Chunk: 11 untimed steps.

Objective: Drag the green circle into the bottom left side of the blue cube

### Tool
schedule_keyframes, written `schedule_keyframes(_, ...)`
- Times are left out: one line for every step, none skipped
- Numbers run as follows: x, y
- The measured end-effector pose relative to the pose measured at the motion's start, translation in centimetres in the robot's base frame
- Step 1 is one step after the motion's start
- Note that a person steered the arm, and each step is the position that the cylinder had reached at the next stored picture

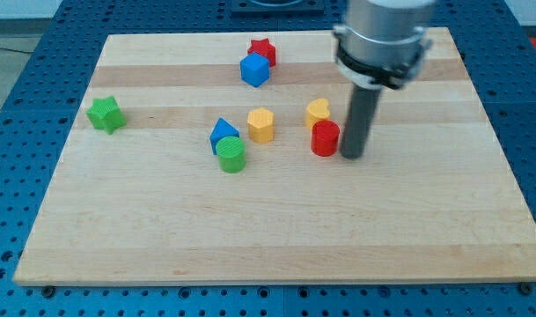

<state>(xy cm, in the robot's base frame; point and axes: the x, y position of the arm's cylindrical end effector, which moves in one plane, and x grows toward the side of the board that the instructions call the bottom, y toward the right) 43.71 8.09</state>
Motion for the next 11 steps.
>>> schedule_keyframes(-5.5, -3.9)
schedule_keyframes(-9.0, -7.0)
schedule_keyframes(-11.5, -6.7)
schedule_keyframes(-3.1, 1.6)
schedule_keyframes(10.5, -1.7)
schedule_keyframes(13.8, -12.6)
schedule_keyframes(7.8, -14.5)
schedule_keyframes(2.8, -13.6)
schedule_keyframes(-2.8, -13.9)
schedule_keyframes(-8.0, -14.1)
schedule_keyframes(-9.3, -12.2)
